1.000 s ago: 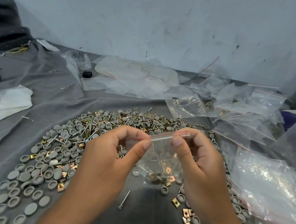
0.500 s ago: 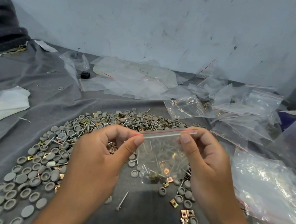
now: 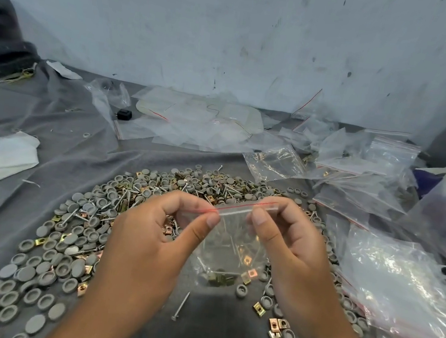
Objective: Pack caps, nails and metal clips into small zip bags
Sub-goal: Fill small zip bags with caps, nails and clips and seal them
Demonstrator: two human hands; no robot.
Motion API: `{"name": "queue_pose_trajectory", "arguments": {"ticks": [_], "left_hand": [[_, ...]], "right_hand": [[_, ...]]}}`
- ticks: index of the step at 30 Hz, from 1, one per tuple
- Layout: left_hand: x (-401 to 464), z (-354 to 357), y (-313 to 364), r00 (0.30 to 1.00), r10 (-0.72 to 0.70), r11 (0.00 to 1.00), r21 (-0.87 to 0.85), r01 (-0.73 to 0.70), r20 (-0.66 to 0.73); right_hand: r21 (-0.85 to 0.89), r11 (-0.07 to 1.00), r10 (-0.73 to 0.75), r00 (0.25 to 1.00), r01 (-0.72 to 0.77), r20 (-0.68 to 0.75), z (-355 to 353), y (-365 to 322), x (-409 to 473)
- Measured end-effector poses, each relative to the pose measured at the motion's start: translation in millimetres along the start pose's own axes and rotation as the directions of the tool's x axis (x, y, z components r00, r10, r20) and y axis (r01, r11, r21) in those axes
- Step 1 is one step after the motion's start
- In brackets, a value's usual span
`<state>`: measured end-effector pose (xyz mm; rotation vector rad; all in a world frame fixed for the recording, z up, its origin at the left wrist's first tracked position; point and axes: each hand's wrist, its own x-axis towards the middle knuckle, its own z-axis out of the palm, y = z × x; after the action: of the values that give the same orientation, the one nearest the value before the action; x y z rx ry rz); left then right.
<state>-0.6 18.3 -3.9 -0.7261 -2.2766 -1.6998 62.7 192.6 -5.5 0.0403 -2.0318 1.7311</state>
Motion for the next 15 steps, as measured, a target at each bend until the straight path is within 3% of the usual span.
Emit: {"name": "queue_pose_trajectory", "arguments": {"ticks": [4,8,11,13,15], "left_hand": [[-0.2,-1.2,1.6,0.999,0.046,0.997,0.068,-0.048,0.029],[-1.9,3.2,-1.8,1.0,-0.002,0.999,0.032,0.001,0.008],[-3.0,2.6,-3.9,0.998,-0.052,0.999,0.005,0.052,-0.034],[-2.6,1.5,-5.1,0.996,-0.084,0.996,-0.003,0.084,-0.038],[-1.6,0.5,-5.9,0.995,-0.092,0.996,0.007,0.092,-0.03]], "right_hand": [[-0.08,0.996,-0.043,0.999,0.045,0.029,1.2,-1.5,0.4],[-0.105,0.993,-0.056,0.998,0.054,-0.018,-5.3,-0.6,5.7],[-0.091,0.996,-0.028,0.979,0.01,-0.202,-29.0,-1.0,29.6],[-0.064,0.998,-0.016,0.928,-0.009,-0.372,-53.4,-3.0,57.5],[-0.129,0.991,-0.085,0.888,0.03,-0.452,-84.9,-6.5,90.1]]}}
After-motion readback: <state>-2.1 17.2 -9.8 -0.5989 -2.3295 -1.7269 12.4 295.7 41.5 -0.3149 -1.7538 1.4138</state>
